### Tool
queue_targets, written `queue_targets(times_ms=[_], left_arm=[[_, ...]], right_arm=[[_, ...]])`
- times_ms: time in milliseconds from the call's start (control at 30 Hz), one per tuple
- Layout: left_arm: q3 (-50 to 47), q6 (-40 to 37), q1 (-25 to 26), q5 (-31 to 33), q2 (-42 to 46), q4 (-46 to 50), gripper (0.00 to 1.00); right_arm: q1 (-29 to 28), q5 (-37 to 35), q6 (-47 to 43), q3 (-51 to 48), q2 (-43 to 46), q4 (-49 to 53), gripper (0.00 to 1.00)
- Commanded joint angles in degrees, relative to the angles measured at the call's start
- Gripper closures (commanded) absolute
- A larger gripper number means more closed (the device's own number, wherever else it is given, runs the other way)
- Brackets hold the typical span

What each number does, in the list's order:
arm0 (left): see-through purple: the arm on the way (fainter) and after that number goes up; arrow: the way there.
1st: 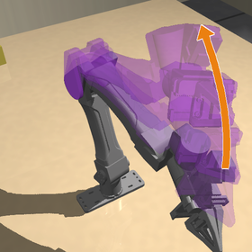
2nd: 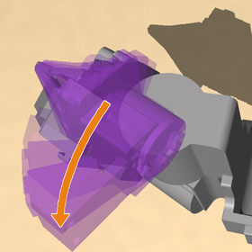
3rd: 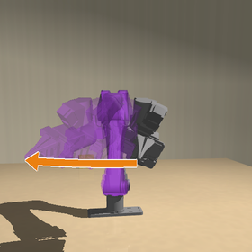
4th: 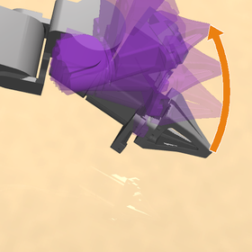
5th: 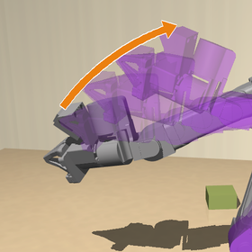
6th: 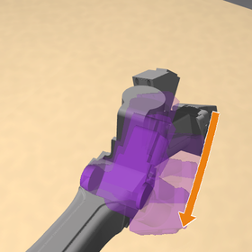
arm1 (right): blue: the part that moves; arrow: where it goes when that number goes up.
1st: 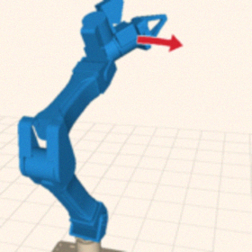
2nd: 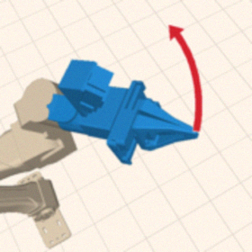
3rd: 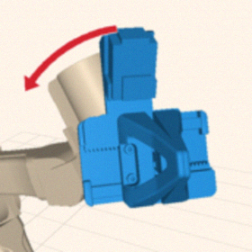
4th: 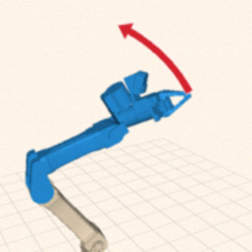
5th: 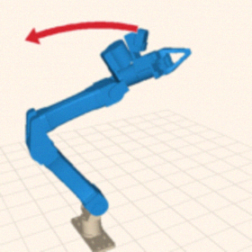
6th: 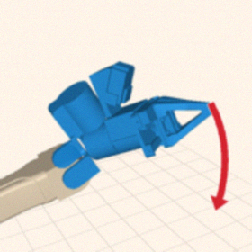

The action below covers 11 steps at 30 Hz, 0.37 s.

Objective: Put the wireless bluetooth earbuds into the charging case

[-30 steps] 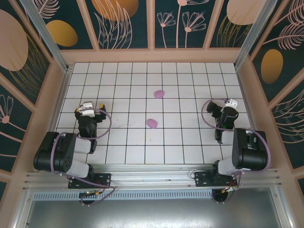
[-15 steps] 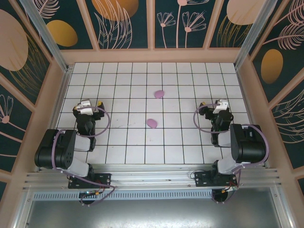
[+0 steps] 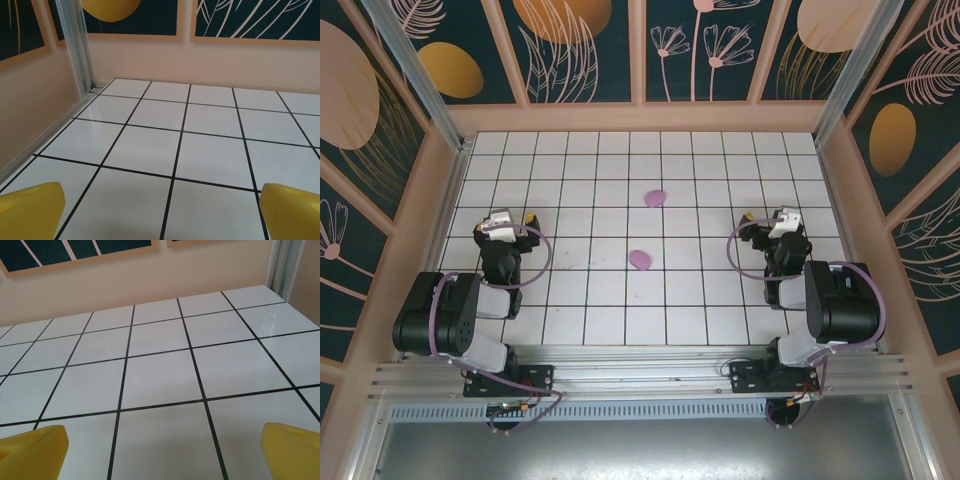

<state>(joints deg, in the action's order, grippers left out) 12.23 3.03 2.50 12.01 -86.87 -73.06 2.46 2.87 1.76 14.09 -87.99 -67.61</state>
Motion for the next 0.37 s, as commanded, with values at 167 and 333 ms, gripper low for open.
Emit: queue_targets(times_ms=[167,333], left_arm=[[0.52,0.6,-0.45,-0.76,-0.24,-1.49,0.01],[0.56,0.62,-0.5,-0.76,-0.23,-1.39,0.02]], right_arm=[[-0.21,-0.17,-1.06,-0.29,-0.26,-3.04,0.01],[-0.18,-0.16,-1.06,-0.24,-0.28,-3.11,0.01]])
